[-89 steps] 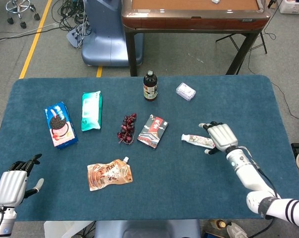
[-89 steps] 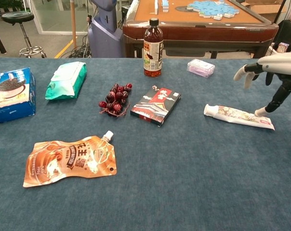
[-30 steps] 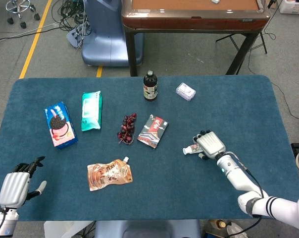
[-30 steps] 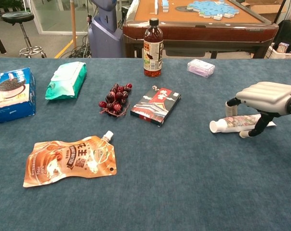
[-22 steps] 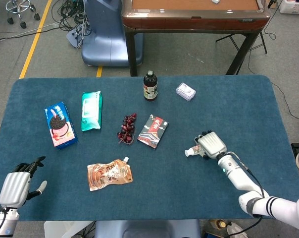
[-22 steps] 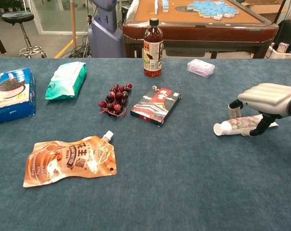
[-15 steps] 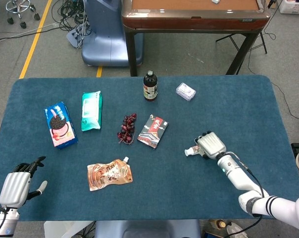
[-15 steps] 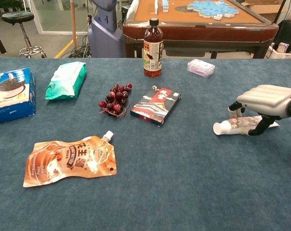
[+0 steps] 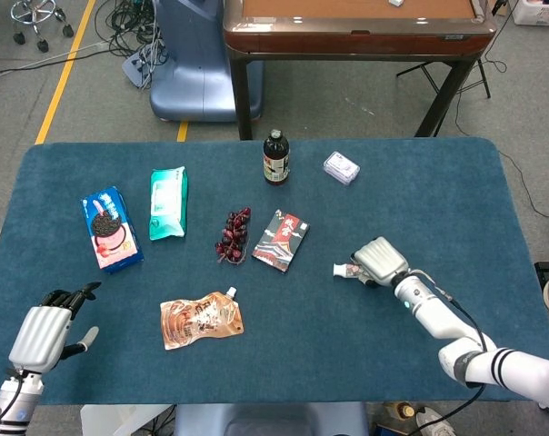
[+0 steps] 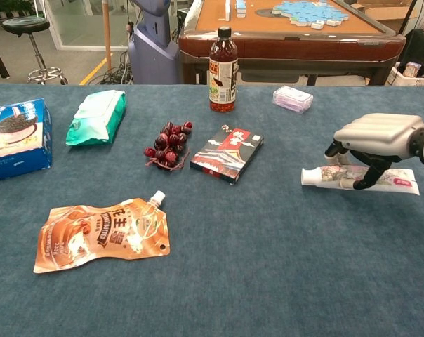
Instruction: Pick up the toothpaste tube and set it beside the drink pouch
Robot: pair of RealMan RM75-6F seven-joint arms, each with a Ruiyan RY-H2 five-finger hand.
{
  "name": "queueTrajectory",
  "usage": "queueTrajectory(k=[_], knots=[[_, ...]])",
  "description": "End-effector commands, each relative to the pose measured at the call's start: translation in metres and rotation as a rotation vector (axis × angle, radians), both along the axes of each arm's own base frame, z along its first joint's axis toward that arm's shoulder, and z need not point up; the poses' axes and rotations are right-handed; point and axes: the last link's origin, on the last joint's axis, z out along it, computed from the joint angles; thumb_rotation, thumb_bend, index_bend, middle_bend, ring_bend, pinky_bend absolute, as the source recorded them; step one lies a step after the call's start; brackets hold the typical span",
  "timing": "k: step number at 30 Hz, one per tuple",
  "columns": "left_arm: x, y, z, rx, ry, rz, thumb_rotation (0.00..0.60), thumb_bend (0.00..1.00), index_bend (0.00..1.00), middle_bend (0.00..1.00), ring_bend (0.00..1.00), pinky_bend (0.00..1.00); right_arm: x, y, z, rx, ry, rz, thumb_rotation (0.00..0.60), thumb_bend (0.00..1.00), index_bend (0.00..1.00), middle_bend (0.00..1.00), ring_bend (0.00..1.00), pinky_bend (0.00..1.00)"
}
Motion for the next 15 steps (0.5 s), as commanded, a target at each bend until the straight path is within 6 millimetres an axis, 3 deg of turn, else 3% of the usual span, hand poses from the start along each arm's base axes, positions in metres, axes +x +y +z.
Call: queueTrajectory(k=[1,7,15], knots=[[0.013,0.016,0.001,-0.048,0.038,-0.070,0.600,0.26,0.15,0.34,0.36,0.22,0.015,-0.006,0.007,0.026,0.003,0.022,0.600,0.89,0.86,0.74,0.70,0.43],[0.036,0.046,-0.007,-0.181,0.094,-0.194,0.600,0.26,0.15,0.37,0.38,0.22,0.050,-0.013,0.020,0.077,0.018,0.096,0.600,0.92,0.89,0.76,0.73,0.43],[0.077,0.081,-0.034,-0.344,0.203,-0.386,0.600,0.26,0.10,0.43,0.42,0.22,0.101,-0.016,0.029,0.157,0.033,0.179,0.600,0.96,0.90,0.78,0.75,0.43]])
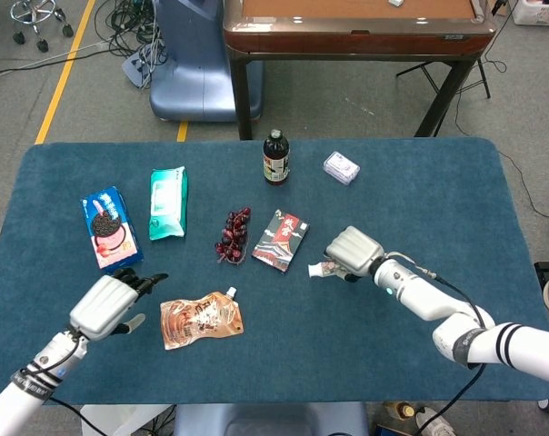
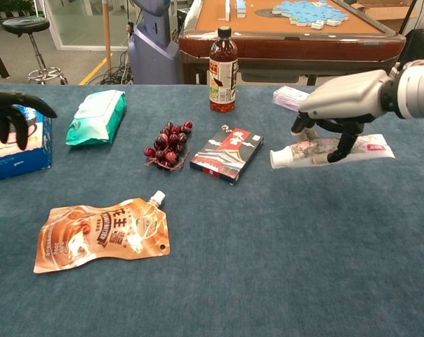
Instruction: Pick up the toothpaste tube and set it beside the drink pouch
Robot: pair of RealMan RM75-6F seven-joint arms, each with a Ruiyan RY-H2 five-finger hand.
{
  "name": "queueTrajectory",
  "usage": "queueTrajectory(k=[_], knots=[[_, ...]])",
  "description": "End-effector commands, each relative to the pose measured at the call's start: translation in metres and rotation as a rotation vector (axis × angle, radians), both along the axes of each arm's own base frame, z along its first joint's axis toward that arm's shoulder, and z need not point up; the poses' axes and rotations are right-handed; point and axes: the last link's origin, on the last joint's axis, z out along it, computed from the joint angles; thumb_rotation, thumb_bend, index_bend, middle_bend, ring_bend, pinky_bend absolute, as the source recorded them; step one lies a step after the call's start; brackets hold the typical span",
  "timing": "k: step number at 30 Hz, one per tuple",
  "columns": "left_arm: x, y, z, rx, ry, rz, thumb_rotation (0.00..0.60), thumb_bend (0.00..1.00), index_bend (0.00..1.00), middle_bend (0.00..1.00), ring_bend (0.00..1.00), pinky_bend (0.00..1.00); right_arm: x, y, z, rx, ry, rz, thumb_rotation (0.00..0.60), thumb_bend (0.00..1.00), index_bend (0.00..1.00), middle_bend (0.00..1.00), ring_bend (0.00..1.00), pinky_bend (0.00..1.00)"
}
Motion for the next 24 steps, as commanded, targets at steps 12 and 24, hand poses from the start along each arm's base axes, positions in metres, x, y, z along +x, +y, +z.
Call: queueTrajectory(k=[12,24], knots=[[0.064,0.035,-0.051,-0.179,0.073,-0.177,0.600,0.26,0.00,0.50,0.49,0.25,0.058,-0.003,-0.012,0.058,-0.023,0.072,0.600,0.96,0.92,0.79,0.76,0.43],[0.099,0.040,-0.077,-0.217,0.122,-0.259,0.600,0.26,0.00,0.50,0.50,0.25,0.083,0.003,-0.032,0.081,-0.024,0.112,0.600,0.97,0.92,0.79,0.76,0.43]])
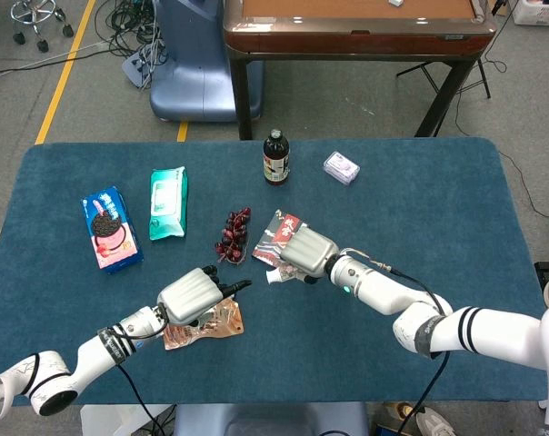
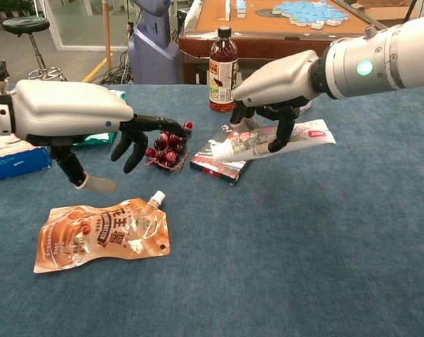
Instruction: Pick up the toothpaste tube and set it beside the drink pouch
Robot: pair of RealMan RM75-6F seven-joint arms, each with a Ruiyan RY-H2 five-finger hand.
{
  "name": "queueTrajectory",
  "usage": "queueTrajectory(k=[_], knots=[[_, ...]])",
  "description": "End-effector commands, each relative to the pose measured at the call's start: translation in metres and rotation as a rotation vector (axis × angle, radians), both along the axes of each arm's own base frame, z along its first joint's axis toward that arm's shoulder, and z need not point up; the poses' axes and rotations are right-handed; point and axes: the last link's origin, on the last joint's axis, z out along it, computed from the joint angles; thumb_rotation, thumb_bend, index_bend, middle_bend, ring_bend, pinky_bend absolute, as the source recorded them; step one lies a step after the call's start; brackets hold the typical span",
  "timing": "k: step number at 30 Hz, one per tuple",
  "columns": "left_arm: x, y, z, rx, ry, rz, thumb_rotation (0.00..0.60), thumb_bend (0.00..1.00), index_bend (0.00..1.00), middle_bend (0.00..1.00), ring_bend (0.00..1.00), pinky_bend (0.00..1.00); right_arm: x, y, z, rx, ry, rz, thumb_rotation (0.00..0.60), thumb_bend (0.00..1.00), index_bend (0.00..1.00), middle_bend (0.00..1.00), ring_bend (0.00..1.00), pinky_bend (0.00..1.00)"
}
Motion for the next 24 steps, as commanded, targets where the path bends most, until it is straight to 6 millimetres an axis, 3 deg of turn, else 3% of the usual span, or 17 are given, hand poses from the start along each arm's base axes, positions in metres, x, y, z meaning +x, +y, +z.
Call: queueTrajectory(k=[1,11,24], knots=[[0.006,0.000,-0.010,-0.010,0.035,-0.028,0.600,0.26,0.00,0.50,0.50,0.25,0.006,0.005,-0.008,0.014,-0.003,0.007,0.600,0.97,0.92,0.79,0.76,0.43],[0.014,0.007,-0.027,0.003,0.076,-0.040,0.600,0.26,0.00,0.51,0.50,0.25,0.015,0.012,-0.017,0.034,0.007,0.018,0.600,0.97,0.93,0.80,0.77,0.43],[0.009,0.008,-0.032,0.011,0.119,-0.027,0.600,0.26,0.02,0.51,0.50,0.25,0.019,0.013,-0.017,0.029,-0.008,0.011,0.600,0.97,0.94,0.81,0.79,0.43]])
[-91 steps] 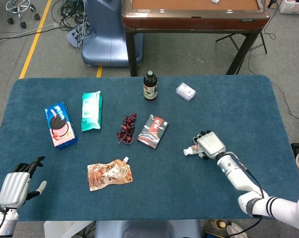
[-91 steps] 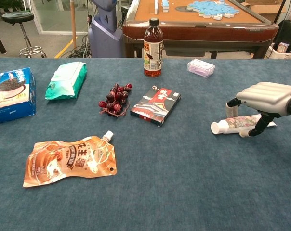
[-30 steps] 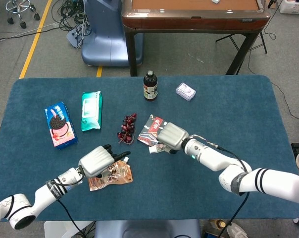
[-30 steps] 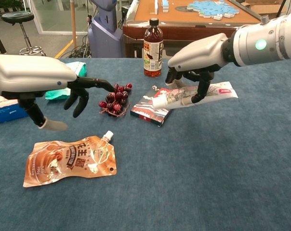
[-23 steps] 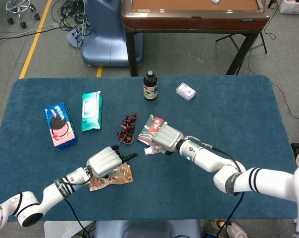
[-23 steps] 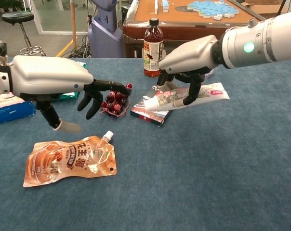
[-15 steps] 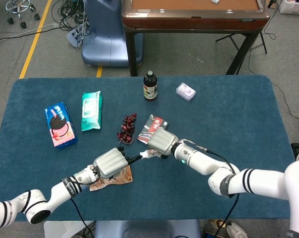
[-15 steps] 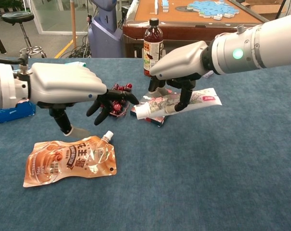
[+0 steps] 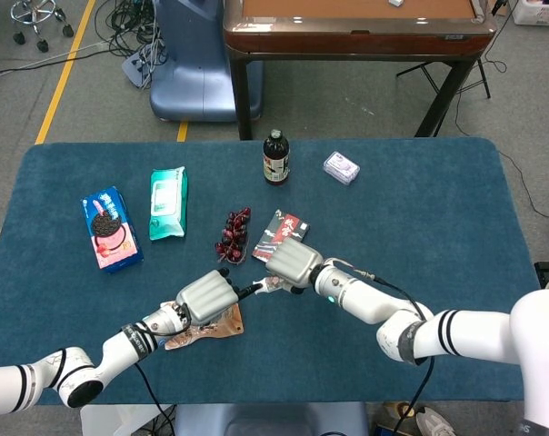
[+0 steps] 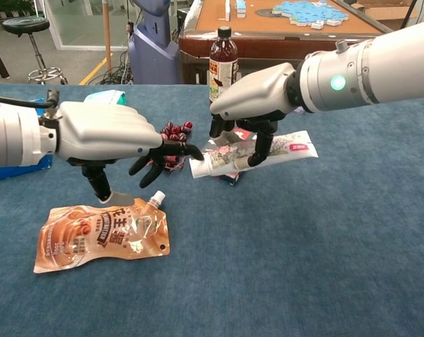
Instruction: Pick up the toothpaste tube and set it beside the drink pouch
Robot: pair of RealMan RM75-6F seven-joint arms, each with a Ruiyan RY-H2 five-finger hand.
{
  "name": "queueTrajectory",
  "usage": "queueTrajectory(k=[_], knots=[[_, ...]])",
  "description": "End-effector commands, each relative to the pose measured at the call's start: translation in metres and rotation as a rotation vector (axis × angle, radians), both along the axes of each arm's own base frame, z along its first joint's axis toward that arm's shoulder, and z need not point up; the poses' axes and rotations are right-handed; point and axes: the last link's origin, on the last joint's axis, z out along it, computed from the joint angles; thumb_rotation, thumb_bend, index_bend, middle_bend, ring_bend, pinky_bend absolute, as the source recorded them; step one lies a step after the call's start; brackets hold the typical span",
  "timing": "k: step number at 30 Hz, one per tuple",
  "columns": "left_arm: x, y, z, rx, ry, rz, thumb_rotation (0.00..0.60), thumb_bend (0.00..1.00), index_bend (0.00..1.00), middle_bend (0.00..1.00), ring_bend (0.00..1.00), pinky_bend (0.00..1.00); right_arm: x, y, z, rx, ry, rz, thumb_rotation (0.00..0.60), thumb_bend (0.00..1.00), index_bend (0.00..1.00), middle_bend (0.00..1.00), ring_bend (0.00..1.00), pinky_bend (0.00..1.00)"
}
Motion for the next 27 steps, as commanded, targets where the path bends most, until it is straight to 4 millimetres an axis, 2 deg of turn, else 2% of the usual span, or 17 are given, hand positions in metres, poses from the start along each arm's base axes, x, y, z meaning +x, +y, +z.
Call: queueTrajectory(k=[1,11,27], knots=[[-0.0025,0.0008,-0.0006,0.003,0.012,0.002,0.600,0.26,0.02,0.51,0.50,0.25,-0.0001,0.0005,0.0009,0.002,-0.007,-0.005,0.600,0.97,0.94,0.81,0.79,0.43],[-0.0105,0.0004,-0.0012,0.004,0.034,0.017,0.600,0.26,0.05,0.51,0.50,0.25,-0.0022,-0.0006,0.0027,0.004,-0.009,-0.006,0.600,0.99,0.98,0.84,0.81,0.43],[-0.0076,-0.0003,0.0027,0.008,0.029,0.011,0.600,0.26,0.05,0.51,0.50,0.25,0.0011,-0.0028,-0.0031,0.002,0.005,-0.004,0.600,0.99,0.99,0.84,0.82,0.43]])
